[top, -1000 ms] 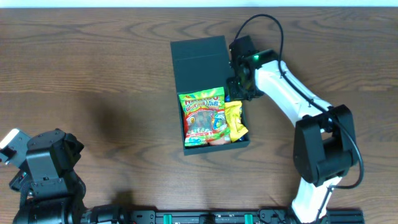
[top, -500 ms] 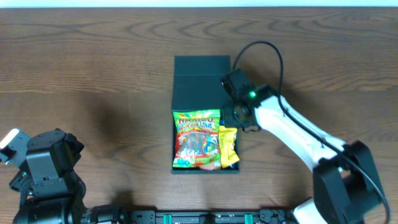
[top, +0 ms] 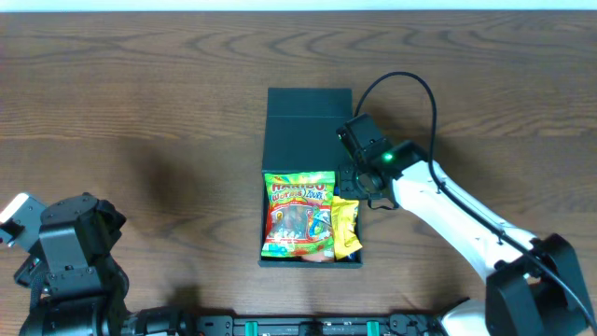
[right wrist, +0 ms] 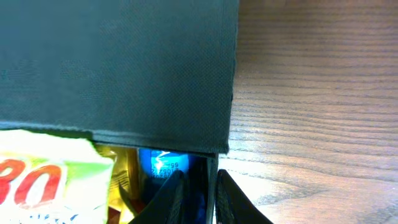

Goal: Pack container

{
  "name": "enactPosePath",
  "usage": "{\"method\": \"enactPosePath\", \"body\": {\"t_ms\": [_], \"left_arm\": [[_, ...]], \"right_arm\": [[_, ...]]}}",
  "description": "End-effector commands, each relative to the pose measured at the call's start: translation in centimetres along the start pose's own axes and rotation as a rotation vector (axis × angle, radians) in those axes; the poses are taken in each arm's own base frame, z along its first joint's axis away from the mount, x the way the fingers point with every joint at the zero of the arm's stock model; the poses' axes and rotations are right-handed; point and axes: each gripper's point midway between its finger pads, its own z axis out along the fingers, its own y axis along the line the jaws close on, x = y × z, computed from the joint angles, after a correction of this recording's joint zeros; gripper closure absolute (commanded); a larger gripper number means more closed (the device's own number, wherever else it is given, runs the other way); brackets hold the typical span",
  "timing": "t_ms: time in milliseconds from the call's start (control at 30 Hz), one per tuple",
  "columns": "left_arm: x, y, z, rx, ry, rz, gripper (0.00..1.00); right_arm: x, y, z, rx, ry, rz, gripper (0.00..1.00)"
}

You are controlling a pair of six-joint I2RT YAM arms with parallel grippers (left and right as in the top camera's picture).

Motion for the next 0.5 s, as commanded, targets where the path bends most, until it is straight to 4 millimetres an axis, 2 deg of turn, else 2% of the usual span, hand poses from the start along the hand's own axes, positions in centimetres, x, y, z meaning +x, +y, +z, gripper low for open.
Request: {"method": "enactPosePath", "body": {"t_ms": [0, 100, 167, 200, 267, 367, 467], "left_arm": [[-0.4, 0.3, -0.2, -0.011, -0.012, -0.020, 0.05], [-0.4, 0.3, -0.2, -0.011, -0.012, -0.020, 0.05], [-0.4, 0.3, -0.2, -0.011, -0.012, -0.020, 0.05], [-0.4, 0.3, -0.2, -0.011, -0.012, -0.020, 0.05], [-0.4, 0.3, -0.2, -0.011, -0.012, -0.020, 0.05], [-0.4, 0.3, -0.2, -0.011, -0.012, -0.020, 0.05], [-0.4, 0.3, -0.2, -0.011, -0.012, -0.020, 0.05]], "right_arm": [[-1.3, 0.5, -2.9, -0.025, -0.096, -0.003, 0.81], [-2.0, 0.8, -6.2, -0.070, -0.173, -0.002, 0.81], [-2.5, 0.8, -8.2, -0.102, -0.233, 0.005, 0.88], [-2.9, 0.4, -9.1, -0.110, -0.263, 0.021, 0.98], [-3.7, -1.3, -10.2, -0.110, -0.299, 0.100, 0.98], [-4.7, -4.6, -10.0, -0.127, -0.276, 0.246, 0.99], [-5.3, -7.5, -8.4, -0.193, -0.203, 0.351, 0.98]]}}
